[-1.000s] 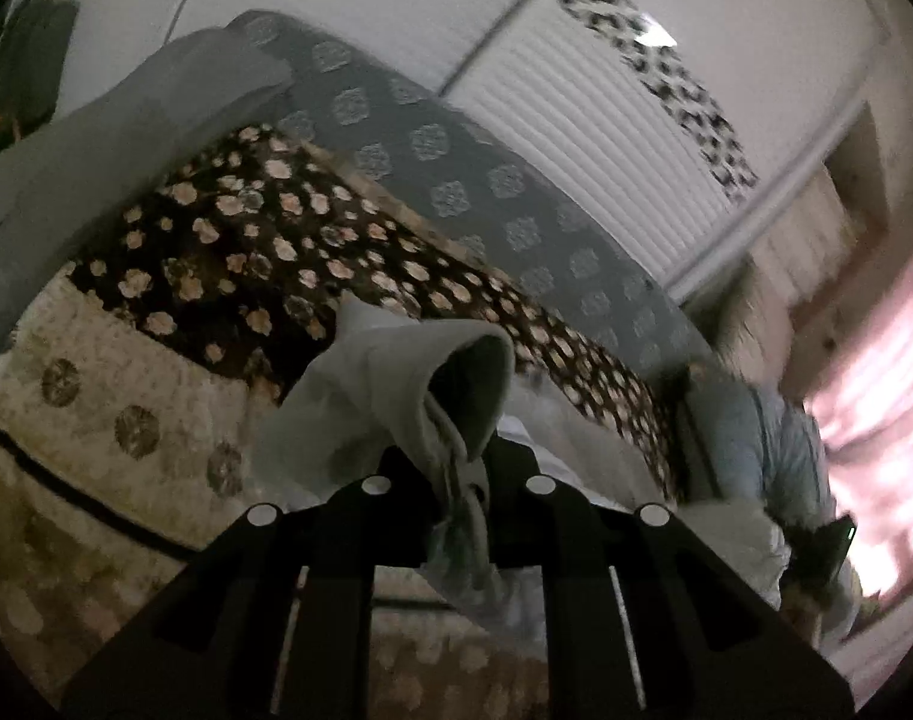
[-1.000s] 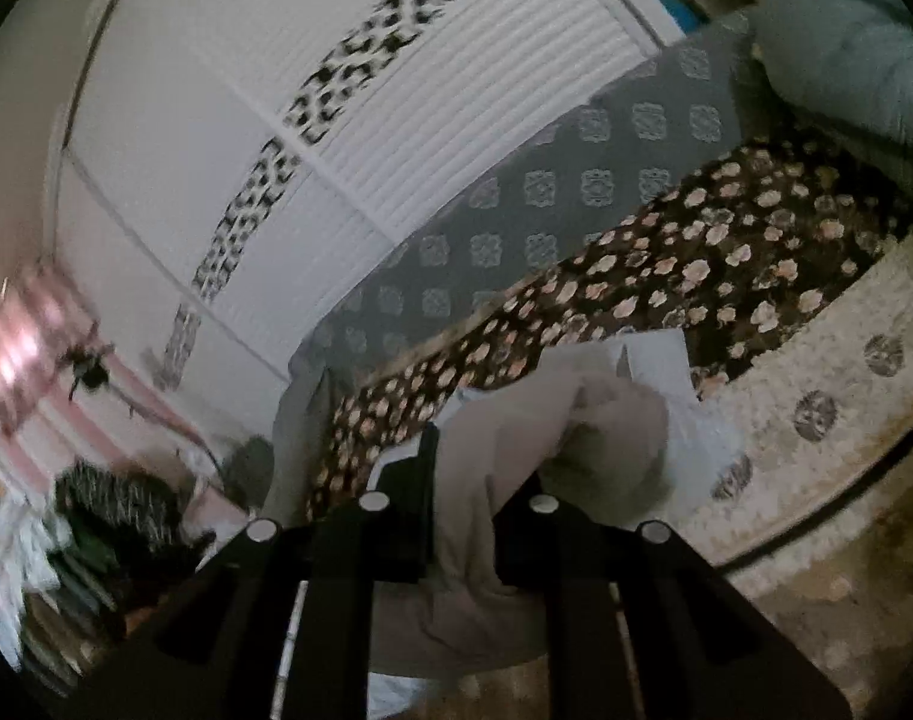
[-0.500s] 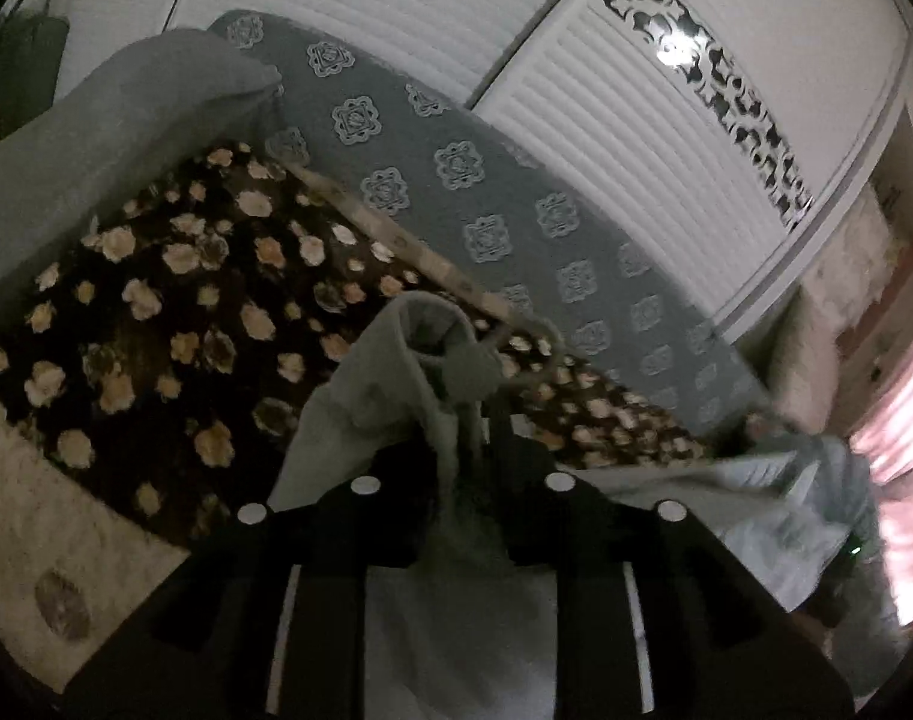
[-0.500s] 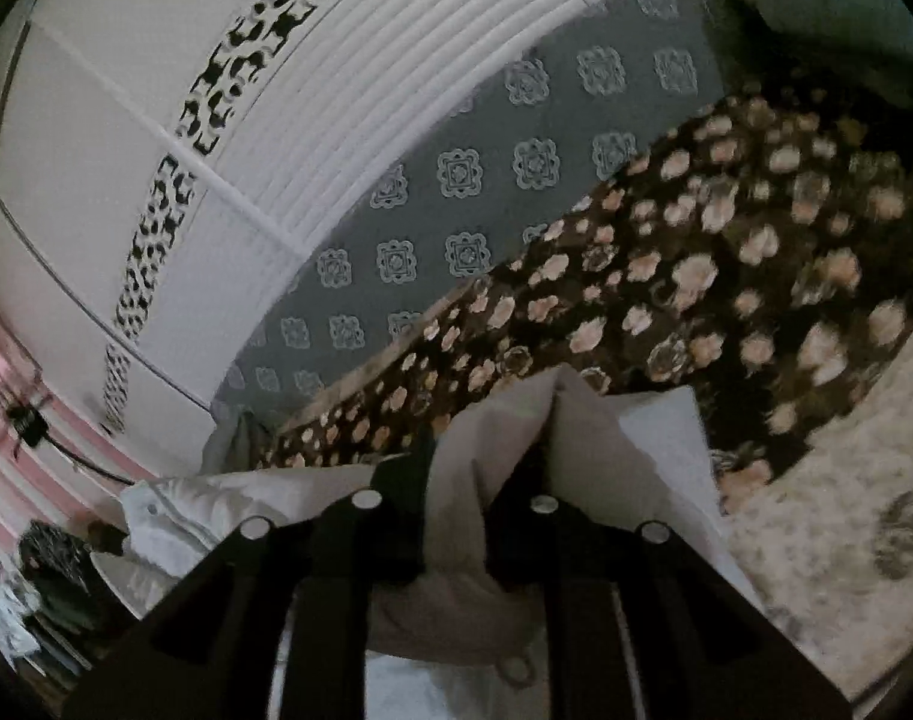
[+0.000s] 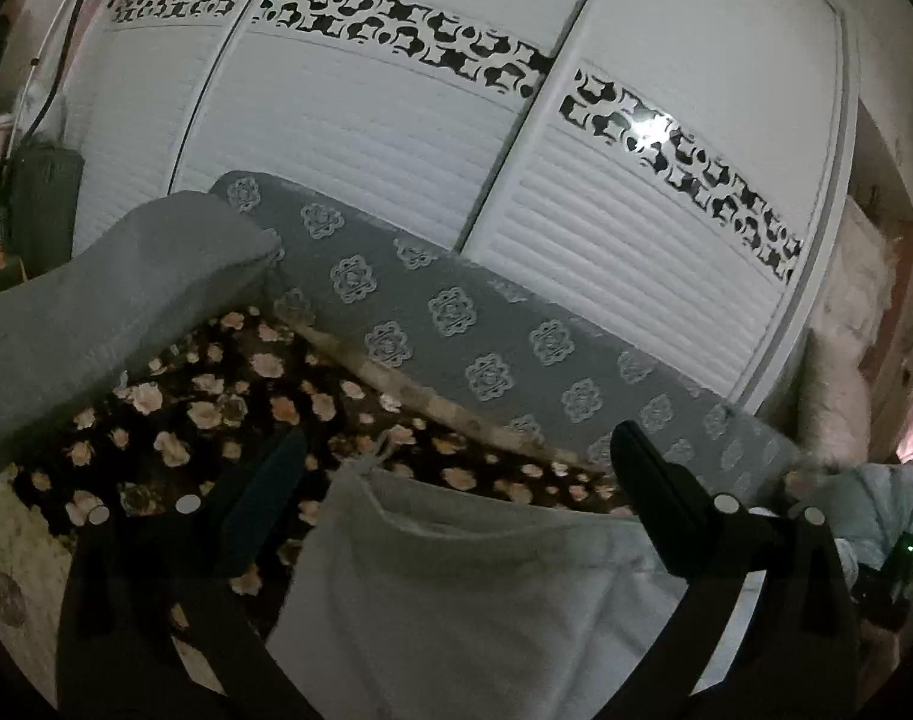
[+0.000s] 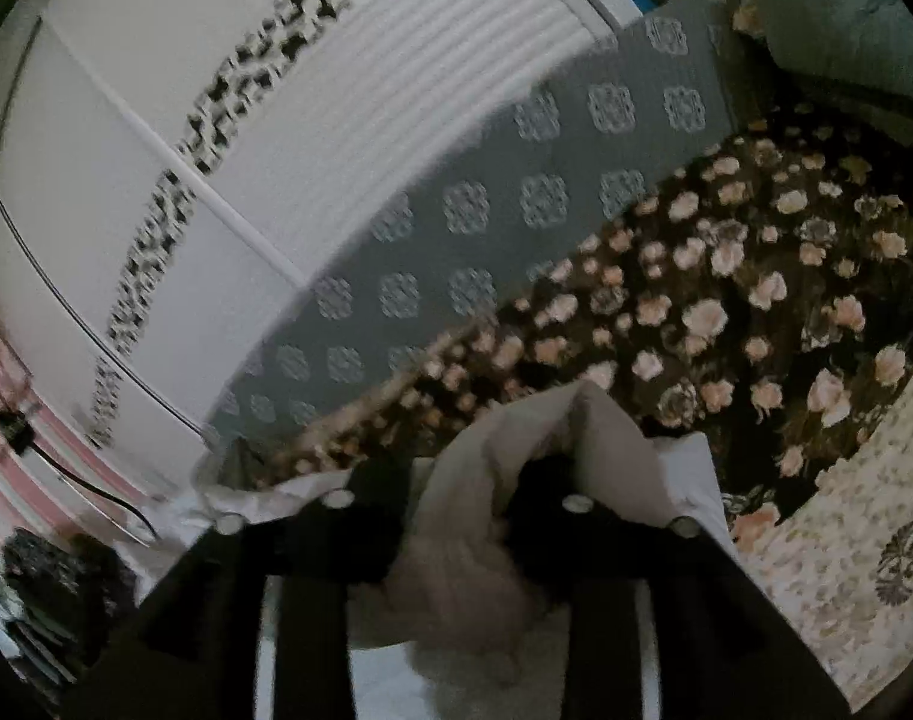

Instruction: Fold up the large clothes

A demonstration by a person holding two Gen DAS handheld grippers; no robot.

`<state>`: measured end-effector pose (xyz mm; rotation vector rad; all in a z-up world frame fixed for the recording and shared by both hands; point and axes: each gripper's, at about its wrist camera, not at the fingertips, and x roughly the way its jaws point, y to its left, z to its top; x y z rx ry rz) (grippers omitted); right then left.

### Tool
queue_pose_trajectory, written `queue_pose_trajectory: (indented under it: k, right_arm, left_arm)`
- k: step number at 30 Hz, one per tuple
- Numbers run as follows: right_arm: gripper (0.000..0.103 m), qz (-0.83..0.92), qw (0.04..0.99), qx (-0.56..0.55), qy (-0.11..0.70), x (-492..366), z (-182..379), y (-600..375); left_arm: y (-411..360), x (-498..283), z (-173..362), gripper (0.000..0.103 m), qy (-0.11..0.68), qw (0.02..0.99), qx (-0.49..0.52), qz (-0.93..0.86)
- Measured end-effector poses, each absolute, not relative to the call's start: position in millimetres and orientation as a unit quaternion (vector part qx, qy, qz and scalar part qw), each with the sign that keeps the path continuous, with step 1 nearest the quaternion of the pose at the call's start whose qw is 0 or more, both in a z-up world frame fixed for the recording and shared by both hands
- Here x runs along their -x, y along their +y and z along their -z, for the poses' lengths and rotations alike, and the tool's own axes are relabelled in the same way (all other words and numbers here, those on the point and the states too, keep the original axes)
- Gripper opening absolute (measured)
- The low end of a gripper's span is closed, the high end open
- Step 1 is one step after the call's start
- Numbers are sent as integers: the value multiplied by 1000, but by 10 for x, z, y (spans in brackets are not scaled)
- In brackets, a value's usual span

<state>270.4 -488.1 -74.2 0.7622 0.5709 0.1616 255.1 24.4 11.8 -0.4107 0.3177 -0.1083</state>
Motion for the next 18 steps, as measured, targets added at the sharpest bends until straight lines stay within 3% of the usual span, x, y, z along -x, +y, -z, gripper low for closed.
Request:
queue_pose_trajectory:
  k: [1, 3, 5, 12, 18]
  right_arm:
    - [70, -89, 879, -393, 254, -2617, 675, -4959]
    - [101, -84, 878, -423, 206, -2442, 566, -5063]
    - [102, -26, 902, -408, 141, -2127, 349, -5163]
    - [102, -100, 929, -295, 198, -1880, 66, -4407]
    - [102, -154, 955, -54, 249, -1841, 337, -3090]
  left_arm:
    - [225, -2511, -149, 100, 157, 965, 202, 54]
    - [155, -2405, -202, 100, 158, 965, 202, 59]
    - [57, -2238, -172, 100, 177, 957, 217, 75]
    - [-622, -1868, 239, 100, 238, 963, 82, 100]
    - [-994, -2033, 454, 100, 241, 964, 24, 106]
